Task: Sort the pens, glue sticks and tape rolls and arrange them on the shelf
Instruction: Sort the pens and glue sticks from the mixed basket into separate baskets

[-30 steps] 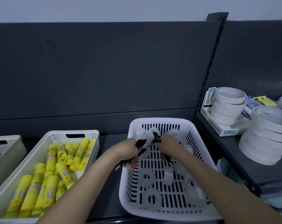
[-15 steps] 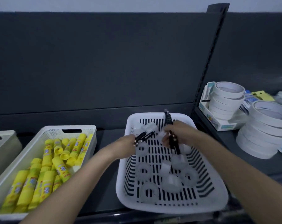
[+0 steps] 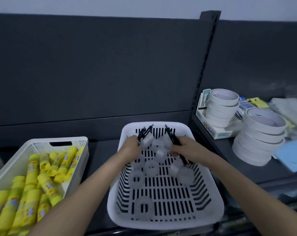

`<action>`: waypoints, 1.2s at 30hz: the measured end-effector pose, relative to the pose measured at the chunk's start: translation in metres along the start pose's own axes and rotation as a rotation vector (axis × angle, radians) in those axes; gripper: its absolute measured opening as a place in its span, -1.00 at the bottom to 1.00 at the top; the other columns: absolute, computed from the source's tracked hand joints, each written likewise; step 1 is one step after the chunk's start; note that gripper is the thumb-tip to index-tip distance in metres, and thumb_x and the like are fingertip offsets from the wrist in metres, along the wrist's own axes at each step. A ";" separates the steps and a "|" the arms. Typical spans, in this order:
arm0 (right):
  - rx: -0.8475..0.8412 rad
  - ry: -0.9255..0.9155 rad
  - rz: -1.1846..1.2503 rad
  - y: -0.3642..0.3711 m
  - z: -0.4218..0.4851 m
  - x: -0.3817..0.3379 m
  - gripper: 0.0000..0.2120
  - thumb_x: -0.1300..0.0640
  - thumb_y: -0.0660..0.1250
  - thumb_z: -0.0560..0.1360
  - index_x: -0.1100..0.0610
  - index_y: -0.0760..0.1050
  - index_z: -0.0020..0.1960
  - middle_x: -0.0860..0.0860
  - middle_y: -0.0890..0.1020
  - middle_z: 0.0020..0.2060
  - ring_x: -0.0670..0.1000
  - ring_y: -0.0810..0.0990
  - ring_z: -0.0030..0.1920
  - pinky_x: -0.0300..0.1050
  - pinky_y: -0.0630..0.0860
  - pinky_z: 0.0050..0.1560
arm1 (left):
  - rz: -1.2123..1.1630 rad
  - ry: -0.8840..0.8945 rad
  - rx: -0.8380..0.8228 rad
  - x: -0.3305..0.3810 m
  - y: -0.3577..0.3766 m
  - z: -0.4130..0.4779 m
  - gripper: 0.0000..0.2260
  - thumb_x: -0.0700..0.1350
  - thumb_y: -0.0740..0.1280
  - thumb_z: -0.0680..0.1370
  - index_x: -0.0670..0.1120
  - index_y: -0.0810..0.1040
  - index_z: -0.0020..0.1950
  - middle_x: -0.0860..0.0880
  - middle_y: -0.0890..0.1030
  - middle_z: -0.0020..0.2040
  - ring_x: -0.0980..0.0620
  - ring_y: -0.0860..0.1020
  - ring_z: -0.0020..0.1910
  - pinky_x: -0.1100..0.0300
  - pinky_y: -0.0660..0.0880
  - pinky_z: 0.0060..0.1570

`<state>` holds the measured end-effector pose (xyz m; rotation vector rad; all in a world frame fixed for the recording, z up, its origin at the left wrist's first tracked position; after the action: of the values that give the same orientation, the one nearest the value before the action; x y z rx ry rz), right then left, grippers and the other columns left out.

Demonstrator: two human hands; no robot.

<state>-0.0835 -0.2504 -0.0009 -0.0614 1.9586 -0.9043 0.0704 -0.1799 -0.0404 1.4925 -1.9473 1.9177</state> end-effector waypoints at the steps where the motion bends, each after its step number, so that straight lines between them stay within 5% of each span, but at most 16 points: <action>1: 0.044 0.005 -0.051 -0.002 0.005 0.002 -0.75 0.22 0.17 0.55 0.16 0.31 -0.31 0.01 0.40 -0.42 -0.05 0.36 -0.43 -0.20 0.29 -0.36 | 0.013 -0.010 -0.011 0.001 0.005 0.005 -0.92 -0.25 0.10 0.56 -0.14 0.28 -0.13 -0.05 0.37 -0.23 0.01 0.39 -0.22 0.20 0.29 -0.38; 3: 0.081 0.030 -0.093 0.003 0.011 0.011 -0.66 0.21 0.15 0.56 0.12 0.17 -0.36 0.00 0.26 -0.48 -0.05 0.22 -0.47 -0.19 0.14 -0.41 | 0.057 -0.018 -0.042 0.006 0.012 0.009 -0.95 -0.25 0.08 0.56 -0.13 0.27 -0.06 -0.07 0.38 -0.20 -0.06 0.40 -0.10 0.18 0.28 -0.36; 7: 0.177 0.007 0.104 -0.003 0.003 0.017 -0.77 0.19 0.15 0.58 0.11 0.34 -0.26 0.05 0.58 -0.34 -0.02 0.56 -0.31 -0.20 0.47 -0.22 | -0.073 0.037 -0.142 0.025 0.020 0.001 -0.93 -0.23 0.08 0.55 -0.10 0.29 0.00 -0.09 0.49 -0.13 -0.01 0.45 -0.21 0.20 0.36 -0.34; 9: 0.185 -0.015 0.190 -0.007 -0.006 0.010 -0.80 0.19 0.14 0.59 0.13 0.37 -0.21 0.07 0.60 -0.35 -0.01 0.57 -0.37 -0.21 0.51 -0.26 | -0.136 0.046 -0.112 0.027 0.014 -0.009 -0.92 -0.24 0.07 0.55 -0.10 0.29 -0.01 -0.15 0.56 -0.07 -0.05 0.49 -0.21 0.16 0.39 -0.33; 14: 0.045 0.071 0.523 0.014 -0.015 0.008 -0.92 0.30 0.14 0.57 0.20 0.40 -0.05 0.10 0.45 -0.40 0.04 0.43 -0.45 -0.12 0.45 -0.40 | -0.353 0.072 0.005 0.015 -0.008 -0.054 -0.90 -0.22 0.09 0.57 -0.07 0.33 0.04 -0.06 0.43 -0.31 0.04 0.34 -0.43 0.24 0.28 -0.48; 20: -0.195 0.102 0.891 0.056 -0.023 -0.032 -0.70 0.41 0.13 0.48 0.16 0.36 0.15 0.11 0.45 -0.34 0.03 0.44 -0.38 -0.04 0.47 -0.31 | -0.484 0.045 0.252 -0.030 -0.070 -0.113 -0.84 -0.04 0.12 0.62 0.03 0.35 -0.16 0.04 0.32 -0.44 0.12 0.27 -0.58 0.32 0.19 -0.57; 25: -0.240 0.013 0.861 0.088 -0.029 -0.087 -0.72 0.48 0.10 0.50 0.24 0.35 0.14 0.22 0.51 -0.22 0.04 0.51 -0.39 -0.07 0.54 -0.39 | -0.647 -0.103 0.355 -0.097 -0.117 -0.154 -0.83 -0.13 0.07 0.62 -0.04 0.25 -0.18 -0.02 0.24 -0.43 0.08 0.19 -0.57 0.28 0.14 -0.53; 36: -0.353 -0.050 0.818 0.274 -0.026 -0.257 -0.83 0.38 0.09 0.52 0.20 0.40 0.01 0.13 0.57 -0.47 0.01 0.47 -0.59 -0.24 0.39 -0.62 | -0.557 -0.109 0.579 -0.295 -0.264 -0.245 -0.79 -0.24 0.09 0.62 -0.10 0.26 -0.23 -0.09 0.42 -0.49 0.09 0.33 -0.66 0.31 0.25 -0.64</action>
<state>0.1235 0.0631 0.0275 0.4762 1.8249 -0.0216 0.2516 0.2411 0.0394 2.0162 -0.8490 2.2228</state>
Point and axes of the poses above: each hand's wrist, its own z-axis towards the middle knuckle, its own y-axis out of the palm, x = y × z, the point moved 10 cm from there along z, towards the middle knuckle
